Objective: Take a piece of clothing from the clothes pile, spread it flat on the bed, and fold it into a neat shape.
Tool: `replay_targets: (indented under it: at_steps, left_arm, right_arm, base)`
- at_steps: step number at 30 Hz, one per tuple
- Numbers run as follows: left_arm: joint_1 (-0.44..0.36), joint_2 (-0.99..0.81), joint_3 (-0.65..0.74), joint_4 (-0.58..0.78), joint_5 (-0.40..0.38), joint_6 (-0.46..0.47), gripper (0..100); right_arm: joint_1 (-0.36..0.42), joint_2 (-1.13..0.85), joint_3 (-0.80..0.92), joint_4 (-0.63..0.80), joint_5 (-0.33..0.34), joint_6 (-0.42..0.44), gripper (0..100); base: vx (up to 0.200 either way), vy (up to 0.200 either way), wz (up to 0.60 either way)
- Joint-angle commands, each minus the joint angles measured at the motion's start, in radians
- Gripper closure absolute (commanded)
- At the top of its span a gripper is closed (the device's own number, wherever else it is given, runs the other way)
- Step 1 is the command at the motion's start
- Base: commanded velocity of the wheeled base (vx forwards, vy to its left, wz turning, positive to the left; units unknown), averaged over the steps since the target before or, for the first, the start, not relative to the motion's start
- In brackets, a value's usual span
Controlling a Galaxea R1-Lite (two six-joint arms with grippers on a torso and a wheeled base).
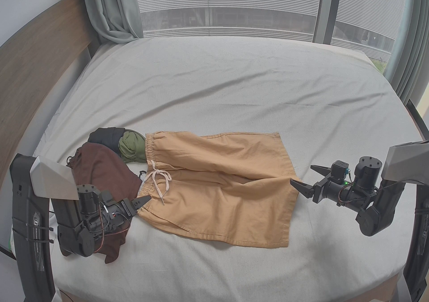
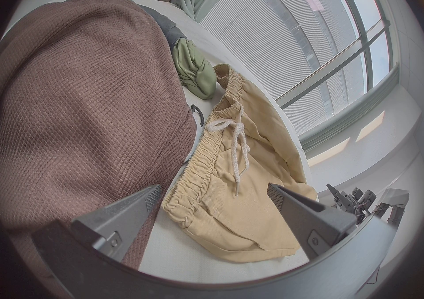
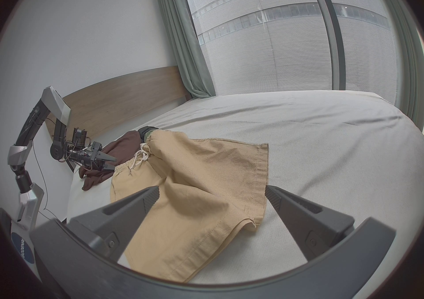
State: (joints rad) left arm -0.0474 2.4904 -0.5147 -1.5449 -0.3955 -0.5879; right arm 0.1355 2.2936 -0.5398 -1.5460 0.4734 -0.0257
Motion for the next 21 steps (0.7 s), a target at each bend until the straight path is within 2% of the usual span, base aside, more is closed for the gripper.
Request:
replay_targets:
  at_steps: [1, 2, 3, 13, 19, 21]
  left_arm:
    - [0.000, 0.007, -0.004, 0.000, 0.001, -0.001, 0]
    - [0.001, 0.007, -0.005, 0.000, 0.001, -0.001, 0]
    - [0.001, 0.007, -0.008, 0.000, 0.003, -0.001, 100]
    - [0.006, 0.007, -0.010, 0.000, 0.003, -0.001, 100]
    - [0.004, 0.004, -0.010, -0.001, 0.003, -0.001, 100]
    - [0.003, 0.004, -0.010, -0.001, 0.003, -0.001, 100]
  right_arm:
    - [0.001, 0.003, 0.000, 0.000, 0.001, 0.000, 0]
    - [0.001, 0.004, 0.000, 0.000, 0.001, 0.000, 0]
    - [0.001, 0.004, 0.001, 0.000, 0.001, 0.000, 0]
    - [0.016, 0.006, 0.095, 0.003, 0.004, 0.007, 0]
    - [0.064, 0.015, 0.179, 0.003, 0.005, 0.178, 0]
    - [0.072, 0.024, 0.189, 0.003, 0.008, 0.198, 0]
  base:
    - [0.000, 0.000, 0.00]
    - [0.000, 0.000, 0.00]
    - [0.000, 0.000, 0.00]
    - [0.000, 0.000, 0.00]
    - [0.000, 0.000, 0.00]
    - [0.000, 0.000, 0.00]
